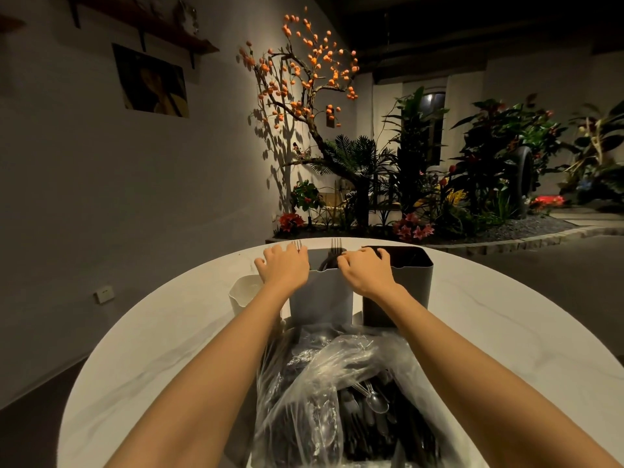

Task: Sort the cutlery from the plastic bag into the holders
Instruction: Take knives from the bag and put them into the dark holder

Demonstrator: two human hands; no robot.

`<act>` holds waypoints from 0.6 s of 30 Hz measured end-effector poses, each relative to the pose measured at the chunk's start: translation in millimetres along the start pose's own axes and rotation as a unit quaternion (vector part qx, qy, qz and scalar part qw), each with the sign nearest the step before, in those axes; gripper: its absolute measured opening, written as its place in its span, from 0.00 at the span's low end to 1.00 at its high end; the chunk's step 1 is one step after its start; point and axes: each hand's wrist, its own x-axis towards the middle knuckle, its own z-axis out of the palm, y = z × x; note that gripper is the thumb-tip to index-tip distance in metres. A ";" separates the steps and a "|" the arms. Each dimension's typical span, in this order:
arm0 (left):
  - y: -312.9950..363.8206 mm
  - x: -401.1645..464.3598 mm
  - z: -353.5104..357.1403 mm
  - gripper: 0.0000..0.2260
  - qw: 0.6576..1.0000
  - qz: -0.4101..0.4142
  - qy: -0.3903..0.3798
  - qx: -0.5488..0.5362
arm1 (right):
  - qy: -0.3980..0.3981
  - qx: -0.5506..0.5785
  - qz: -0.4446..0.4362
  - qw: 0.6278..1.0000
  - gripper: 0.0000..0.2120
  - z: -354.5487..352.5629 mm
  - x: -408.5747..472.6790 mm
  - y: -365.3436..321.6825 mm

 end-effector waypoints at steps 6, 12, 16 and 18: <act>0.2 -9.9 0.9 0.14 0.982 0.090 0.096 -0.135 | 0.082 0.099 -0.026 0.991 0.15 -8.9 -5.0 -8.0; 17.2 -22.1 -10.3 0.11 0.959 0.154 0.108 -0.213 | 0.122 0.174 -0.043 0.976 0.10 -21.4 -12.3 -13.1; 28.1 -38.5 -18.5 0.10 0.940 0.180 0.083 -0.278 | 0.130 0.193 -0.018 0.972 0.09 -35.0 -25.4 -18.3; 30.9 -48.3 -24.3 0.11 0.937 0.185 0.068 -0.287 | 0.141 0.193 -0.002 0.971 0.09 -40.8 -32.0 -19.0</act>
